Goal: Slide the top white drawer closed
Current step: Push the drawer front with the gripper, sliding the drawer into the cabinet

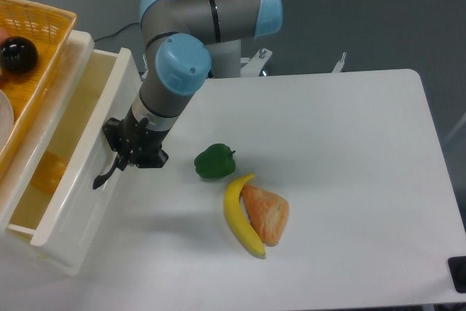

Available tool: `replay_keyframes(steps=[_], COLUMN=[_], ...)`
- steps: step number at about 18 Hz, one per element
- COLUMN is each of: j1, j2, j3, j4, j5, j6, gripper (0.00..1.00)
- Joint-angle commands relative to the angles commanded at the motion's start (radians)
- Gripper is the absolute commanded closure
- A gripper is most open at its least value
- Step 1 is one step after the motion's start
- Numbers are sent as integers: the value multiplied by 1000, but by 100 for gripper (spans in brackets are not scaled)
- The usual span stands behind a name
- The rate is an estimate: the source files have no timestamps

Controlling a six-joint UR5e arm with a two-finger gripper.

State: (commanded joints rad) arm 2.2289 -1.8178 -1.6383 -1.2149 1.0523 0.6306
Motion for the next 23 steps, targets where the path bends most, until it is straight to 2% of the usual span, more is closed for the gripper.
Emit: replay_keyframes(steps=[23], j1=[-58], j2=[-5], j3=[5], j4=[5], j5=[-2], j6=[-11], gripper=[97])
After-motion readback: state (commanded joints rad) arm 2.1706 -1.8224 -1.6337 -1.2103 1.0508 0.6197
